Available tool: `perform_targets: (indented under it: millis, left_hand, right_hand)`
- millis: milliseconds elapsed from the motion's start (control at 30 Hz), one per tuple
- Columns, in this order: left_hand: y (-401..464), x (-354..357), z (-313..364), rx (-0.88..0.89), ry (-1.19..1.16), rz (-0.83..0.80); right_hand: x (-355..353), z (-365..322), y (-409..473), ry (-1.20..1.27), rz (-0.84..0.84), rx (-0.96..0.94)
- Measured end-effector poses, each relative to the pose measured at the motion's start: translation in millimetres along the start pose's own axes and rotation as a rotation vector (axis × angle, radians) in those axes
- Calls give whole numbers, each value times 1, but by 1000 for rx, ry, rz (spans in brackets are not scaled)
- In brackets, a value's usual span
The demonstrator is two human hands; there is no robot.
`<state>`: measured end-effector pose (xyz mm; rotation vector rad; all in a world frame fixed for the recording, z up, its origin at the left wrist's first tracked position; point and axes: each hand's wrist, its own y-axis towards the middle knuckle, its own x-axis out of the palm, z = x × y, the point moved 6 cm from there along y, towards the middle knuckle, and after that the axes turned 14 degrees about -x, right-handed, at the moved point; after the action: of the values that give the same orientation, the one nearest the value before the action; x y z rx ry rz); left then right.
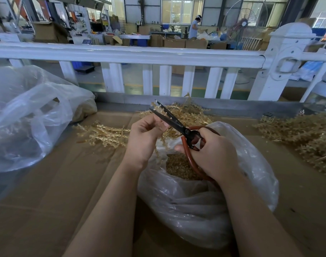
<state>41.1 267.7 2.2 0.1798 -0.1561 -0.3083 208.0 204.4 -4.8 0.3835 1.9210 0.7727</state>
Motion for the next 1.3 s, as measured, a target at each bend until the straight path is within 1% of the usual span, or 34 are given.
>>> perform_targets:
  millis: [200, 600, 833, 1033, 1100, 1167, 1233, 1300]
  left_hand:
    - [0, 1, 1, 2, -29, -21]
    - [0, 0, 0, -7, -53, -24]
    - [0, 5, -2, 34, 52, -39]
    - [-1, 8, 0, 47, 89, -71]
    - [0, 8, -1, 28, 75, -81]
    - [1, 6, -3, -1, 7, -75]
    - [3, 2, -5, -32, -89, -32]
    - [3, -3, -4, -27, -126, 22]
  right_hand:
    - [0, 0, 0, 35, -13, 5]
    - [3, 1, 0, 17, -19, 7]
    - [1, 1, 0, 8, -11, 7]
    - [0, 0, -1, 16, -6, 12]
    - [0, 1, 0, 19, -3, 16]
    - [1, 2, -1, 32, -5, 25]
    - [2, 4, -1, 31, -17, 37]
    - [3, 4, 0, 29, -29, 41]
